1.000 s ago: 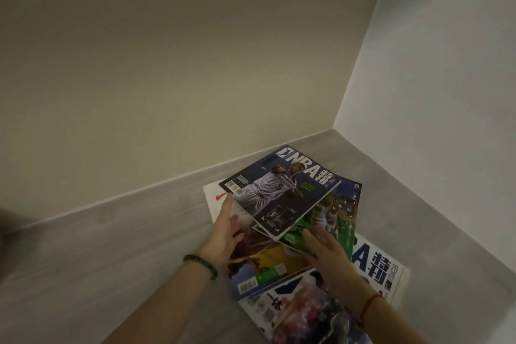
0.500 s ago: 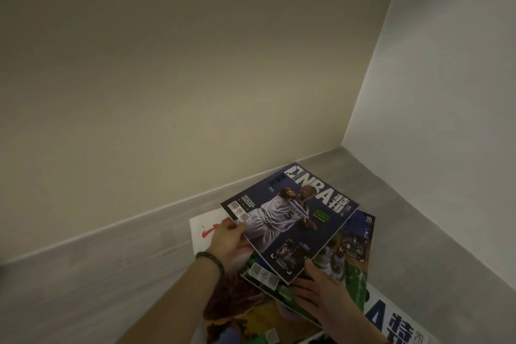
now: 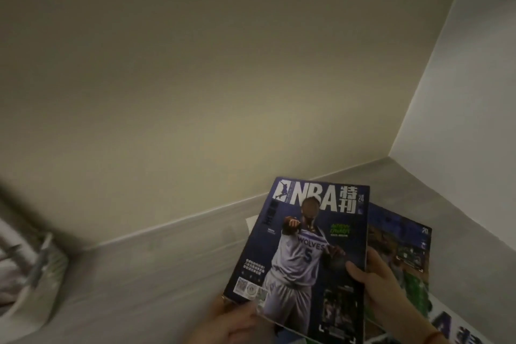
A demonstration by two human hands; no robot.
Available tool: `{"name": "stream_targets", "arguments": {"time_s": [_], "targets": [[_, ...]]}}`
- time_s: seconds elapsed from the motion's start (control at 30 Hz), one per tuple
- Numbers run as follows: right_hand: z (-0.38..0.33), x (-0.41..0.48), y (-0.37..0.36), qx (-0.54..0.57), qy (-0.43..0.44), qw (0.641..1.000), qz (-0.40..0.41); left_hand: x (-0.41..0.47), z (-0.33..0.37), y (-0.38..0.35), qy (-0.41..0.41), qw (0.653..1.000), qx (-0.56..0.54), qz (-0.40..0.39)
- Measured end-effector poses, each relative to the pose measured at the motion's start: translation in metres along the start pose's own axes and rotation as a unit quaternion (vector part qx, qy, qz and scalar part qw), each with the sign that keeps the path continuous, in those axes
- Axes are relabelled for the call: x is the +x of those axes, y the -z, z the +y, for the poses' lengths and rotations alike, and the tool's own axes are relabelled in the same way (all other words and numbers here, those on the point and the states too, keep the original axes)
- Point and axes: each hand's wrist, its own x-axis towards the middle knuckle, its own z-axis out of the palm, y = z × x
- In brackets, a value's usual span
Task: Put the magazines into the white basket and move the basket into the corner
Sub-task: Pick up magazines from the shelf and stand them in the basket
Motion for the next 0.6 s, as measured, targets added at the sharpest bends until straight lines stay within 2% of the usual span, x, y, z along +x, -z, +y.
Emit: {"name": "stream_targets", "arguments": {"time_s": [0.13,0.3,0.5,0.6], "targets": [[0.011,-0.027,-0.071,-0.029,0.086,0.991,-0.095,-0.036,0.03,0.068,-0.121,0.988,0.055,0.075],[0.029,-0.073,-0.198,-0.127,0.187,0.958,-0.175,-0.088,0.086,0.15,-0.261,0.948,0.067,0.168],[0.037,-0.121,-0.359,-0.214,0.297,0.908,-0.203,-0.169,0.151,0.267,-0.36,0.886,0.078,0.281],[0.05,-0.133,-0.429,-0.22,0.333,0.893,-0.209,-0.195,0.175,0.319,-0.384,0.858,0.072,0.334]]}}
